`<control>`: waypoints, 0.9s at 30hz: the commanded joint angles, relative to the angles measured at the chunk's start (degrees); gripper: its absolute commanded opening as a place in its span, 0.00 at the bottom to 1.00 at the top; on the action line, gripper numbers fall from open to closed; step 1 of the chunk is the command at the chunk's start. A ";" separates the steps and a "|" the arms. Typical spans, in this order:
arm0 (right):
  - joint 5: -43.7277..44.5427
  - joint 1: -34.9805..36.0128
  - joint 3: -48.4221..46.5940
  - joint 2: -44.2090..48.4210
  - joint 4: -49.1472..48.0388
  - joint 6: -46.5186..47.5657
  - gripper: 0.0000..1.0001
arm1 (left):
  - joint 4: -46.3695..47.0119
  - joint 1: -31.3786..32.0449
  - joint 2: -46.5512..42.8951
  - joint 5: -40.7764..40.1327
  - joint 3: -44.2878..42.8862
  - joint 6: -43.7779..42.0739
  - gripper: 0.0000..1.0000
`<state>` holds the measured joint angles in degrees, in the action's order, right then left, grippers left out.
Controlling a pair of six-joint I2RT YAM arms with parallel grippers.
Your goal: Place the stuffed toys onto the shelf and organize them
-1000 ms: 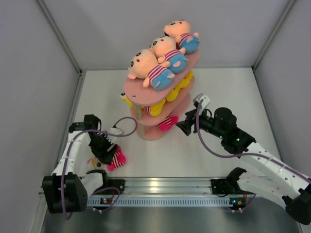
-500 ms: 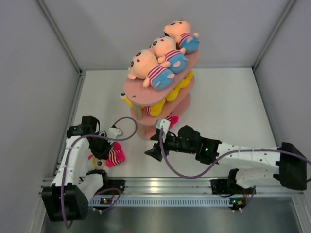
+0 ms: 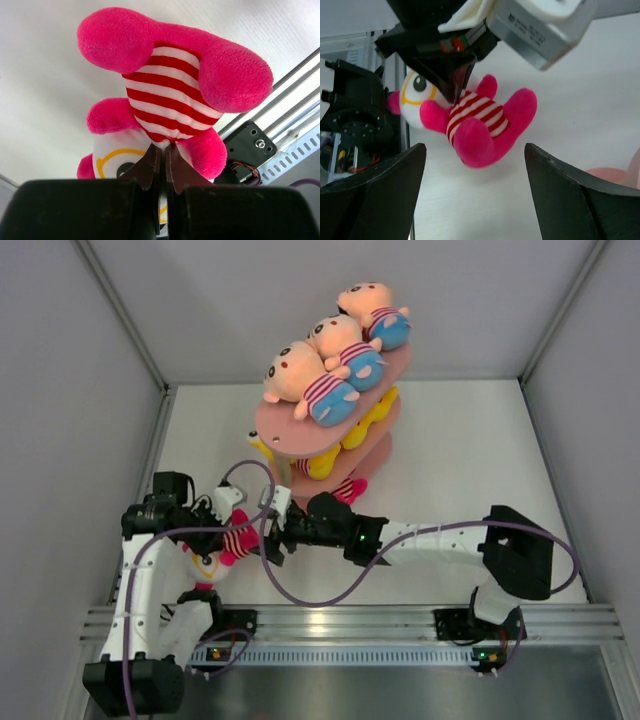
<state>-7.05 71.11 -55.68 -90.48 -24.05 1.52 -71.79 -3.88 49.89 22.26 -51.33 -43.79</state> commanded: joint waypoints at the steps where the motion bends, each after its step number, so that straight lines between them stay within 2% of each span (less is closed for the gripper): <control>1: -0.50 0.08 -6.89 -5.40 -2.23 2.44 0.80 | 0.07 0.36 -0.32 2.35 -1.84 -0.07 0.00; 6: -5.86 -2.03 -11.63 -12.09 -1.88 1.56 0.79 | 0.07 0.28 0.21 3.05 -2.28 0.28 0.00; 13: -5.26 -2.03 -12.44 -14.64 -0.03 0.33 0.76 | 0.07 0.36 0.65 4.72 -2.90 0.63 0.00; 16: -5.52 -2.03 -12.70 -15.17 0.06 -0.37 0.50 | -0.02 0.36 0.47 5.42 -3.69 1.16 0.00; 17: -5.52 -2.03 -12.70 -15.25 -0.64 -0.81 0.32 | -0.28 0.36 0.39 5.77 -3.95 1.25 0.00; 19: -5.78 -1.94 -12.17 -14.91 -1.26 -1.08 0.14 | -0.46 0.36 0.47 5.78 -4.13 1.60 0.00; 20: -5.70 -2.03 -11.82 -14.12 -1.52 -1.08 0.00 | -0.54 0.36 0.47 5.69 -4.13 2.04 0.00; 22: -5.26 -1.94 -9.89 -12.80 -2.57 -3.54 0.00 | -0.63 0.36 0.56 5.16 -4.04 2.57 0.02; 23: -5.08 -1.94 -9.10 -10.97 -2.58 -3.71 0.00 | -0.55 0.36 0.65 4.46 -4.13 2.92 0.13; 25: -4.82 -2.03 -6.91 -8.94 -0.83 -4.33 0.00 | -0.46 0.36 1.26 3.67 -4.48 4.32 0.44; 26: -4.82 -1.94 -5.94 -6.40 -0.30 -4.77 0.00 | -0.54 0.36 1.35 3.41 -5.18 4.85 0.69; 27: -4.90 -1.94 -3.67 -4.90 0.32 -5.38 0.00 | -0.54 0.36 1.96 2.79 -5.62 6.16 0.73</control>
<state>-11.38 69.47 -62.06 -102.45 -22.59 -1.45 -72.25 -3.70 50.96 24.93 -53.71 -40.34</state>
